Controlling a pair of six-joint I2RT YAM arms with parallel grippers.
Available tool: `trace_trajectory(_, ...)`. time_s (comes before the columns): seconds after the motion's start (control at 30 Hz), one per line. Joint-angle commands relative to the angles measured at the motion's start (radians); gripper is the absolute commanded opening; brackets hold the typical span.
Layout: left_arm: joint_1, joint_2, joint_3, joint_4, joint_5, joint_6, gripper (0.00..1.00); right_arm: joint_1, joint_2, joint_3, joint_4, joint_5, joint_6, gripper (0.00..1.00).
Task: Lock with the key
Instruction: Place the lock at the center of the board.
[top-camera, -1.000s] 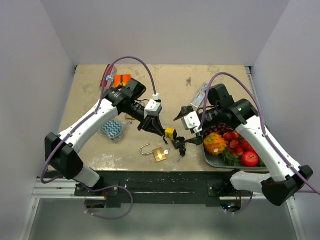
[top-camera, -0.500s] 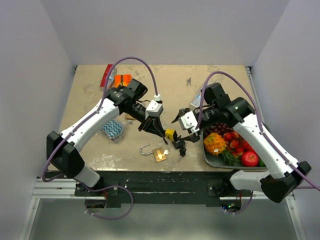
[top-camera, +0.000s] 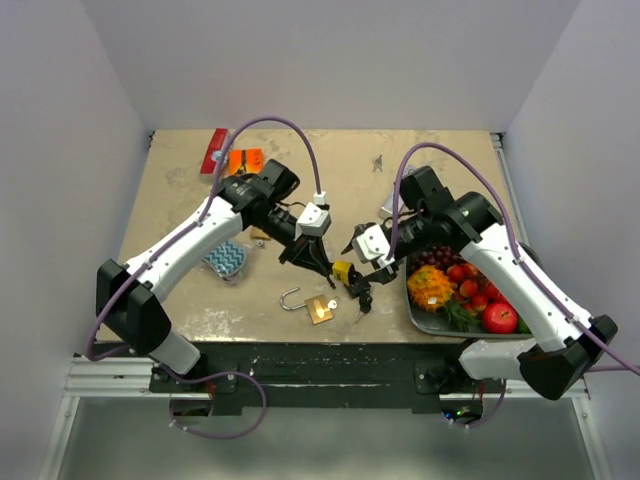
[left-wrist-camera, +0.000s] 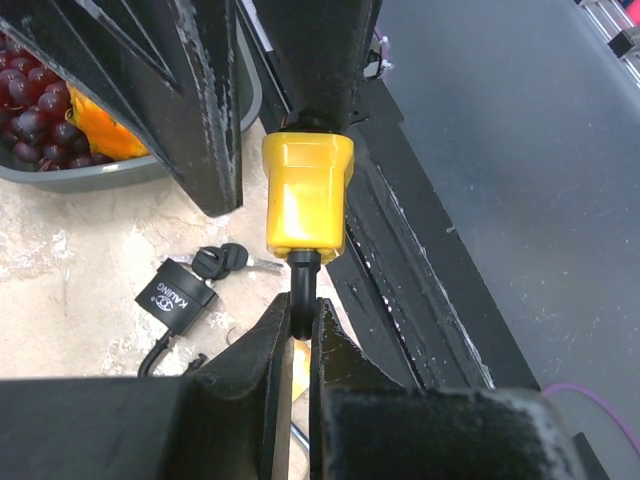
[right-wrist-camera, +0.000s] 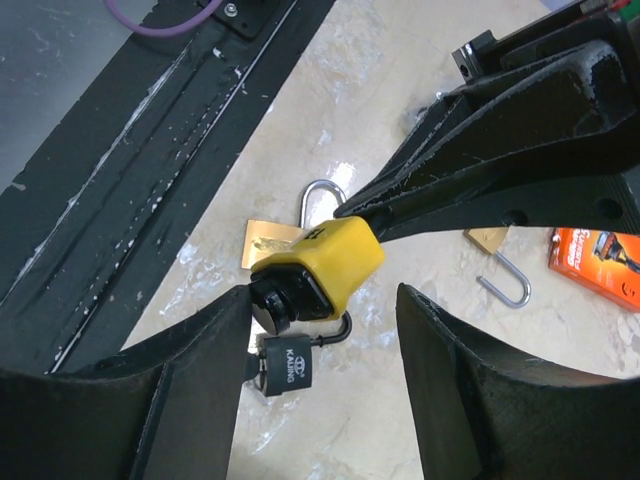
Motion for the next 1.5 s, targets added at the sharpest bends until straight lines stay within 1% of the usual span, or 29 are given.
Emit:
trace_trajectory(0.0, -0.018, 0.002, 0.053, 0.044, 0.080, 0.011, 0.00, 0.021, 0.012, 0.041, 0.046, -0.024, -0.006, 0.63)
trace_trajectory(0.1, -0.021, 0.005, 0.054, 0.046, 0.078, 0.014, 0.00, 0.030, 0.012, 0.040, 0.063, -0.021, 0.009, 0.62)
trace_trajectory(0.27, -0.027, 0.003, 0.056, 0.038, 0.075, 0.025, 0.00, 0.034, 0.025, 0.038, 0.074, -0.010, 0.017, 0.56)
trace_trajectory(0.3, -0.028, 0.003, 0.056, 0.032, 0.074, 0.039, 0.00, 0.034, 0.026, 0.037, 0.072, -0.007, 0.004, 0.53)
trace_trajectory(0.5, -0.038, 0.002, 0.056, -0.029, 0.058, 0.115, 0.00, 0.034, 0.040, 0.041, 0.013, 0.013, -0.086, 0.49)
trace_trajectory(0.67, -0.061, 0.011, 0.068, -0.084, 0.058, 0.178, 0.00, 0.036, 0.058, 0.052, -0.058, 0.011, -0.181, 0.48)
trace_trajectory(0.77, -0.079, 0.021, 0.083, -0.115, 0.052, 0.221, 0.00, 0.034, 0.072, 0.058, -0.070, -0.001, -0.224, 0.48)
trace_trajectory(0.93, -0.094, 0.028, 0.100, -0.109, 0.061, 0.223, 0.00, 0.042, 0.095, 0.060, -0.066, -0.016, -0.287, 0.46)
trace_trajectory(1.1, -0.101, 0.021, 0.100, -0.097, 0.077, 0.205, 0.00, 0.048, 0.089, 0.032, -0.008, -0.012, -0.284, 0.41)
trace_trajectory(1.23, -0.102, 0.012, 0.094, -0.077, 0.078, 0.185, 0.00, 0.047, 0.054, -0.012, 0.138, 0.005, -0.209, 0.38)
trace_trajectory(1.27, -0.102, 0.009, 0.093, -0.075, 0.078, 0.183, 0.00, 0.048, 0.048, -0.026, 0.152, 0.014, -0.201, 0.37)
trace_trajectory(1.37, -0.102, 0.005, 0.087, -0.075, 0.084, 0.178, 0.00, 0.048, 0.017, -0.066, 0.236, 0.043, -0.143, 0.33)
trace_trajectory(1.47, -0.102, -0.005, 0.077, -0.069, 0.086, 0.174, 0.00, 0.047, -0.026, -0.118, 0.356, 0.071, -0.073, 0.32)
